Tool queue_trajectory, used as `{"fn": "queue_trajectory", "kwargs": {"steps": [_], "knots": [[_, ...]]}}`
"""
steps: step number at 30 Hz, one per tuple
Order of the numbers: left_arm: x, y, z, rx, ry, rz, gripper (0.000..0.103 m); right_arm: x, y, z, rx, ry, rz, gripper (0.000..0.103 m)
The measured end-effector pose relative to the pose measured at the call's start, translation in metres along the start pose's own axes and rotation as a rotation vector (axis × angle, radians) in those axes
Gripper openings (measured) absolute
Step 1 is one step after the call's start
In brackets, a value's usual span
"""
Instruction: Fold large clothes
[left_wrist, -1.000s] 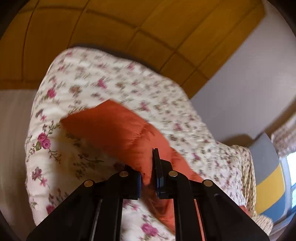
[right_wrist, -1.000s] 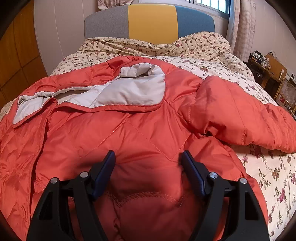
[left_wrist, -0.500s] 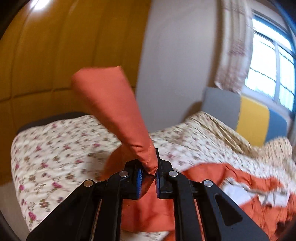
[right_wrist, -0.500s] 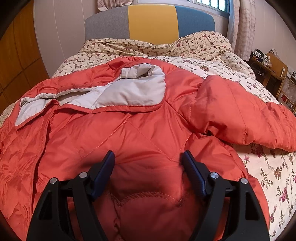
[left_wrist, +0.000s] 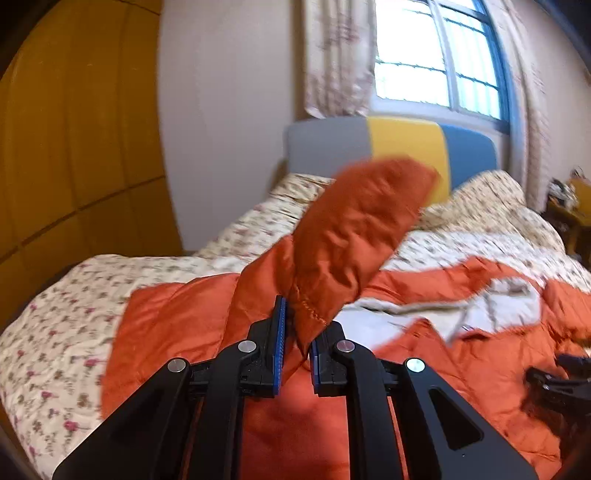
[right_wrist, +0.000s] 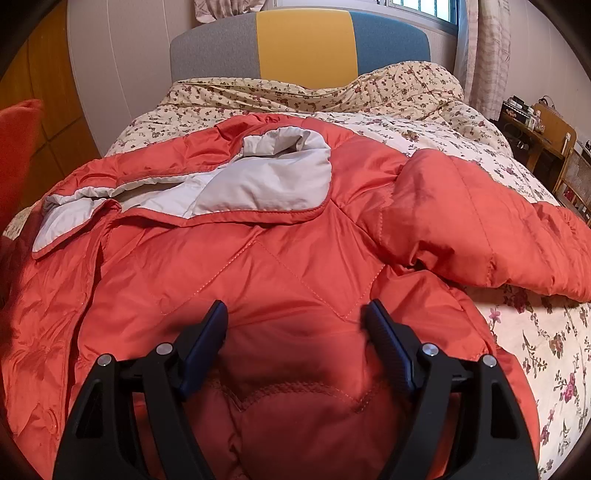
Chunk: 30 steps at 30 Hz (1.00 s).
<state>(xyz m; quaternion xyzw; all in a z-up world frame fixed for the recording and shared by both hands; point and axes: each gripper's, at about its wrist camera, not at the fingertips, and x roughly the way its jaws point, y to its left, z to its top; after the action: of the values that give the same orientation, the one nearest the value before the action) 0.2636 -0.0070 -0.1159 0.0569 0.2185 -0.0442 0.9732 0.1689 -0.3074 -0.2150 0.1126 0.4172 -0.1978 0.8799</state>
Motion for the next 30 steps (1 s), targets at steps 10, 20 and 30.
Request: {"fn": "queue_trajectory", "kwargs": {"steps": [10, 20, 30], "knots": [[0.010, -0.078, -0.026, 0.251, 0.085, -0.162, 0.011, 0.001, 0.001, 0.000, 0.000, 0.000, 0.003, 0.078], [0.023, -0.126, -0.051, 0.471, 0.188, -0.287, 0.011, 0.000, 0.000, 0.000, 0.001, 0.000, 0.004, 0.078], [-0.006, -0.113, -0.043, 0.399, 0.197, -0.417, 0.091, 0.001, 0.000, -0.001, 0.002, -0.002, 0.007, 0.079]]}}
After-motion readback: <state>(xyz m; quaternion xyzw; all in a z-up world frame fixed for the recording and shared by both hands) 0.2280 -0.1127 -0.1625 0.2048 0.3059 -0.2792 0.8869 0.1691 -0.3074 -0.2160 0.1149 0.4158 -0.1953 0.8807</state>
